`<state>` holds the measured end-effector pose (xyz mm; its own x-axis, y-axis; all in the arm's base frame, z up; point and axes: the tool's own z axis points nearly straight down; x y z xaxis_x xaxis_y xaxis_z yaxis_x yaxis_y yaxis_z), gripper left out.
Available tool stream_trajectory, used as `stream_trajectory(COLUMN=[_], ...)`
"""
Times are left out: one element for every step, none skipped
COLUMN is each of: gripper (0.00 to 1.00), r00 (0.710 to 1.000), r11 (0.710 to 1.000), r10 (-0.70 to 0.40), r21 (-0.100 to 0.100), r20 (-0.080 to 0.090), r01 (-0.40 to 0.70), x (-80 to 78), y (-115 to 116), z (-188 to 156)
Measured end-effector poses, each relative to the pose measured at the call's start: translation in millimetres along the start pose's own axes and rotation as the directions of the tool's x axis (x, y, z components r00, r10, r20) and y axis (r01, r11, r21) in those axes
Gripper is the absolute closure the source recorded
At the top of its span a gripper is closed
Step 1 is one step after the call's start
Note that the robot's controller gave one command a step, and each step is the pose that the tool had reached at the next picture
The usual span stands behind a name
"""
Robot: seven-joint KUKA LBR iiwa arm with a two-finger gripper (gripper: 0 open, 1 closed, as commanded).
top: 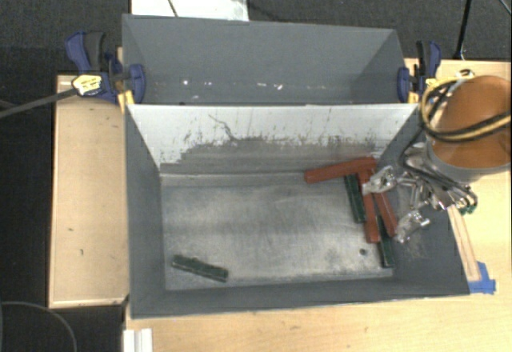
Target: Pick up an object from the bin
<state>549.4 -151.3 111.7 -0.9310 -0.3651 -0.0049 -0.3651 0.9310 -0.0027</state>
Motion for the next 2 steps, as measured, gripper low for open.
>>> stream_trajectory(gripper=[0.00,0.00], r00=[0.972,0.964], r11=[0.972,0.964], r10=[-0.234,-0.266], r21=[-0.005,-0.005], r20=[-0.003,0.001], r01=[0.234,0.266], x=[-14.3,-10.9], y=[-3.5,0.2], z=[19.0,21.7])
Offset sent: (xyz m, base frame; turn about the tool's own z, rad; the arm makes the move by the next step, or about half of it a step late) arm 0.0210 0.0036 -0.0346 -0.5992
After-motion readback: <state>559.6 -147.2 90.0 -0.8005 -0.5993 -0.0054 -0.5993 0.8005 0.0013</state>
